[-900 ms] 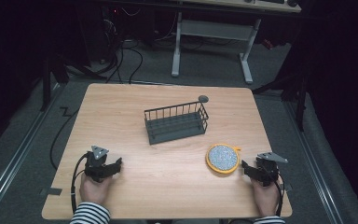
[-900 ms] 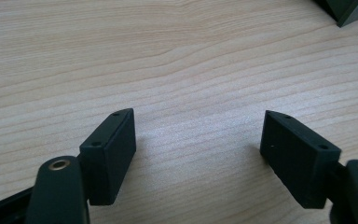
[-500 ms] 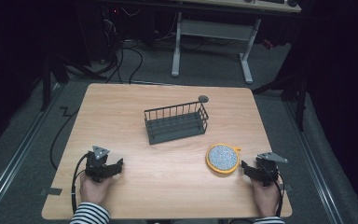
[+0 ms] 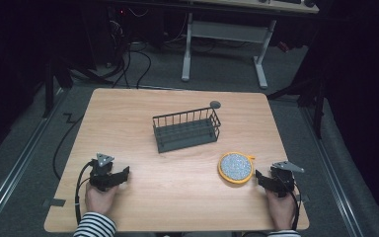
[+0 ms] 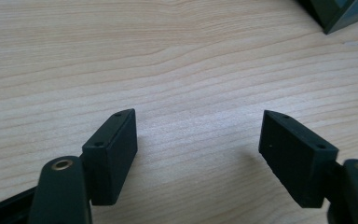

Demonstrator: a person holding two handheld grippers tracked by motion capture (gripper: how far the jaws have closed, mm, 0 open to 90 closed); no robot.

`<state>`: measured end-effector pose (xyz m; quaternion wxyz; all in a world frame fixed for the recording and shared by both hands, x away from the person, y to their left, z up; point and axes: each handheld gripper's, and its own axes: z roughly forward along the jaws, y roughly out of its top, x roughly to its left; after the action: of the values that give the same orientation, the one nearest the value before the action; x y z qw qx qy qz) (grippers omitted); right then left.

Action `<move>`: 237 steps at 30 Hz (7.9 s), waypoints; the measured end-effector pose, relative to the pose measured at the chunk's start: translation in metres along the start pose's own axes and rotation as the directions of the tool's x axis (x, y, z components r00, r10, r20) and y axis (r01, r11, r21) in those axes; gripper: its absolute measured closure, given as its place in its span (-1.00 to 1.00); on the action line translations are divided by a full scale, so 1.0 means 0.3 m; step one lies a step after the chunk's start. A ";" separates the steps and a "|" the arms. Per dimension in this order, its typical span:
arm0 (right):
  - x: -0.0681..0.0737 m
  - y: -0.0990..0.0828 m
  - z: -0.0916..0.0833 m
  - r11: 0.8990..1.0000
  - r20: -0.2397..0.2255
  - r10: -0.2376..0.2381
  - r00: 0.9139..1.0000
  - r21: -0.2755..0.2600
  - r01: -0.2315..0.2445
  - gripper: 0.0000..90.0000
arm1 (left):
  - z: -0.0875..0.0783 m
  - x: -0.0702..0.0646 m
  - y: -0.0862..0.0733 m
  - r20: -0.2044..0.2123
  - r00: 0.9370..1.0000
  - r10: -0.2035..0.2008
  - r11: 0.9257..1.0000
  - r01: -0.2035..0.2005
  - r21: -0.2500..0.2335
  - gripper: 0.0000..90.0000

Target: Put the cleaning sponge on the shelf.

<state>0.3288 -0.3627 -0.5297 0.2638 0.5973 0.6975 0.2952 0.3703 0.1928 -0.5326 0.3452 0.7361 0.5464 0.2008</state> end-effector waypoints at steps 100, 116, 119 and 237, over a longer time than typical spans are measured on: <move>0.002 -0.003 -0.003 1.000 0.001 0.003 1.000 0.001 -0.003 -0.26 | 0.190 -0.210 0.573 0.132 0.975 0.177 0.981 -0.185 0.055 0.37; 0.001 -0.003 -0.003 1.000 -0.001 0.003 1.000 0.001 -0.003 -0.27 | 0.089 -0.221 0.484 0.123 0.970 0.208 0.976 -0.214 0.037 0.35; 0.001 -0.003 -0.003 1.000 -0.001 0.003 1.000 0.001 -0.003 -0.27 | 0.070 -0.220 0.467 0.127 0.971 0.203 0.977 -0.209 0.037 0.35; -0.003 0.033 -0.008 0.996 -0.027 0.037 0.999 0.077 -0.035 -0.17 | 0.029 -0.019 0.008 -0.035 0.998 0.061 0.998 -0.062 -0.020 -0.28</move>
<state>0.3339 -0.3626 -0.5209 0.2252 0.6152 0.7011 0.2816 0.3760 0.1845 -0.5364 0.3369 0.7454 0.5274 0.2297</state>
